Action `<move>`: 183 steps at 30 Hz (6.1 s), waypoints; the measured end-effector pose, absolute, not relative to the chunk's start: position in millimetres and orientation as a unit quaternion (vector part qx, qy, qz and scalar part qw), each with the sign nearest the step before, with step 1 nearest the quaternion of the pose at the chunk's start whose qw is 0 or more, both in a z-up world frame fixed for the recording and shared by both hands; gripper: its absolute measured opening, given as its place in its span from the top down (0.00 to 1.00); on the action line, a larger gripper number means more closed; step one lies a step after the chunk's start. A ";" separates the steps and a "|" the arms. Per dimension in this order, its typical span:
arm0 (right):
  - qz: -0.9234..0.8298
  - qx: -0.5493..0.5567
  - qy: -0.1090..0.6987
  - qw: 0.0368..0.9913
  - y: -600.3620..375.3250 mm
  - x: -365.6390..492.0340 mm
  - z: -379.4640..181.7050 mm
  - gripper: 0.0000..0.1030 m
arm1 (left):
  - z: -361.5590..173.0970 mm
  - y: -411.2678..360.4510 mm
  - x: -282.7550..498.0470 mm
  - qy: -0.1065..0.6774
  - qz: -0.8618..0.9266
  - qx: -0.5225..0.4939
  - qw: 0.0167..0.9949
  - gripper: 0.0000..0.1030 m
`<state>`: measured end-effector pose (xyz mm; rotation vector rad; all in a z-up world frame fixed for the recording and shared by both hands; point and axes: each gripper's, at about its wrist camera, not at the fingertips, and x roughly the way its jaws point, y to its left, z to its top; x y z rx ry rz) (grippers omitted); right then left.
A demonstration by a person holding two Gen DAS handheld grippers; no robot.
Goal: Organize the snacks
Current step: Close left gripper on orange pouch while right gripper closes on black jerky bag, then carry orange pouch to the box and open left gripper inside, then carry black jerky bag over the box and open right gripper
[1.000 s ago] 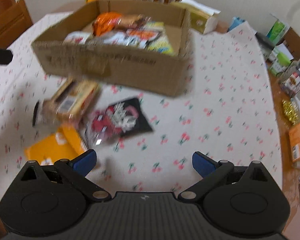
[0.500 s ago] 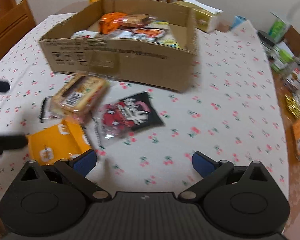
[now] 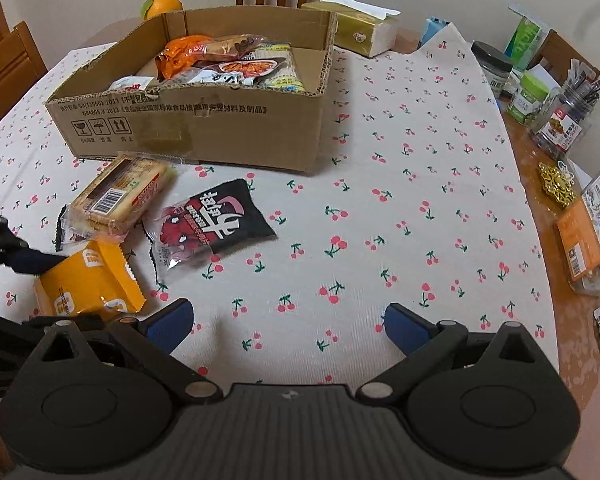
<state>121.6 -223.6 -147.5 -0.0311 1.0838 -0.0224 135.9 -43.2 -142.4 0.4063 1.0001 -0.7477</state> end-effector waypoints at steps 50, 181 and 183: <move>0.050 -0.032 0.497 0.866 -187.1 169.3 -181.4 0.12 | -143.7 33.2 128.3 0.489 -0.214 0.163 0.830 0.35; 0.044 -0.050 0.401 0.914 -204.7 336.0 -70.9 0.00 | -62.5 70.2 168.0 0.395 -0.082 0.057 0.913 0.02; 0.046 -0.047 0.403 0.913 -202.1 324.8 -66.0 0.00 | -63.0 69.2 169.5 0.395 -0.081 0.059 0.913 0.02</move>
